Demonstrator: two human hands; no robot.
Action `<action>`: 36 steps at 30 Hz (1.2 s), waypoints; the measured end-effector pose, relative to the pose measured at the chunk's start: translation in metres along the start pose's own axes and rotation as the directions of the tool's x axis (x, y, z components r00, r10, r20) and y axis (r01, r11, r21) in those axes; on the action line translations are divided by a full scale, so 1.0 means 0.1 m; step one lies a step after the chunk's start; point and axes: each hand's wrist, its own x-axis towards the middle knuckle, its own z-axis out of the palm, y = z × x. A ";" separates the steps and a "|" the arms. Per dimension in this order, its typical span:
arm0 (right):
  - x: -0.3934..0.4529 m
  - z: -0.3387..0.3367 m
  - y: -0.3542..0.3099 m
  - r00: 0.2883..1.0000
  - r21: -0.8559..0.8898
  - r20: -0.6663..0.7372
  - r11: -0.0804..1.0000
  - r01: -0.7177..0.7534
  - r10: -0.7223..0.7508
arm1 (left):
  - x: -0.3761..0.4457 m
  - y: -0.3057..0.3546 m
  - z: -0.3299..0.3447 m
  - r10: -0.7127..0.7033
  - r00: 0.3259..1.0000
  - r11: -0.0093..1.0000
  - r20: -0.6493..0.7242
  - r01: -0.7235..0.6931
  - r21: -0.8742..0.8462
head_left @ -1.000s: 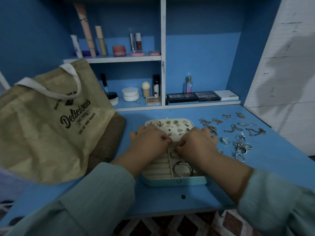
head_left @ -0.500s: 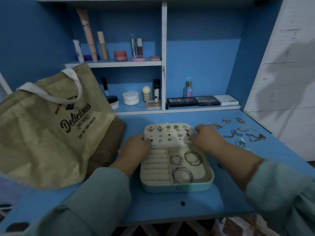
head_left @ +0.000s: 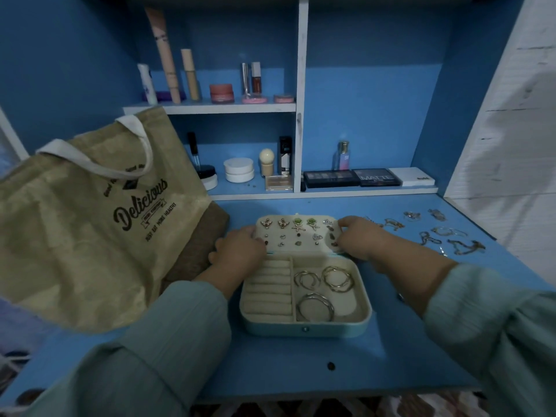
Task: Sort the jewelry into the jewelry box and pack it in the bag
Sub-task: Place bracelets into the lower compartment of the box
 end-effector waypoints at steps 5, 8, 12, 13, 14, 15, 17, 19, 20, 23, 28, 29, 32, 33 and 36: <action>0.18 -0.03 -0.03 0.999 -0.003 0.054 1.000 -0.003 0.003 | 0.14 0.01 -0.01 -0.001 0.999 1.000 0.037 0.002 -0.021; 0.27 -0.03 -0.05 0.998 -0.018 0.066 1.000 0.000 0.001 | 0.21 0.10 -0.05 -0.006 0.998 1.000 0.056 0.008 -0.030; 0.38 -0.04 -0.05 0.998 0.046 0.066 0.999 -0.011 0.008 | 0.32 0.18 -0.05 -0.016 0.997 0.997 0.070 0.022 -0.080; 0.40 -0.03 -0.05 0.998 0.065 0.058 0.998 -0.010 0.007 | 0.35 0.18 -0.05 -0.025 0.998 0.995 0.066 0.031 -0.092; 0.42 -0.03 -0.04 0.999 0.083 0.050 0.996 -0.010 0.006 | 0.38 0.18 -0.05 -0.039 0.998 0.994 0.057 0.045 -0.100; 0.44 -0.03 -0.03 0.999 0.104 0.041 0.995 -0.008 0.003 | 0.39 0.18 -0.05 -0.055 0.997 0.992 0.049 0.060 -0.108; 0.47 -0.03 0.00 1.000 0.164 0.021 0.987 0.004 -0.007 | 0.39 0.18 -0.04 -0.053 0.998 0.987 0.039 0.058 -0.153; 0.48 -0.05 0.01 1.000 0.262 0.002 0.965 0.023 -0.025 | 0.36 0.18 -0.04 -0.035 0.999 0.966 0.017 0.038 -0.256; 0.47 -0.07 0.00 1.000 0.321 -0.009 0.947 0.025 -0.023 | 0.34 0.19 -0.06 -0.028 1.000 0.951 -0.015 0.022 -0.309; 0.43 -0.13 -0.02 0.994 0.516 -0.107 0.856 0.045 0.013 | 0.23 0.25 -0.17 -0.016 0.993 0.869 -0.120 -0.046 -0.492; 0.12 -0.24 -0.07 0.973 0.687 -0.226 0.715 0.130 0.040 | -0.07 0.31 -0.35 0.023 0.977 0.749 -0.210 -0.156 -0.644; 0.04 -0.26 -0.06 0.971 0.683 -0.238 0.715 0.148 0.026 | -0.13 0.29 -0.37 0.026 0.977 0.738 -0.210 -0.161 -0.656; -0.17 -0.28 -0.01 0.966 0.648 -0.258 0.740 0.181 -0.010 | -0.32 0.27 -0.41 0.045 0.974 0.708 -0.220 -0.187 -0.681; -0.23 -0.27 0.01 0.965 0.640 -0.264 0.747 0.182 -0.010 | -0.38 0.25 -0.41 0.053 0.973 0.705 -0.225 -0.196 -0.682; -0.41 -0.25 0.08 0.969 0.660 -0.244 0.728 0.182 -0.021 | -0.56 0.20 -0.42 0.075 0.969 0.712 -0.237 -0.218 -0.667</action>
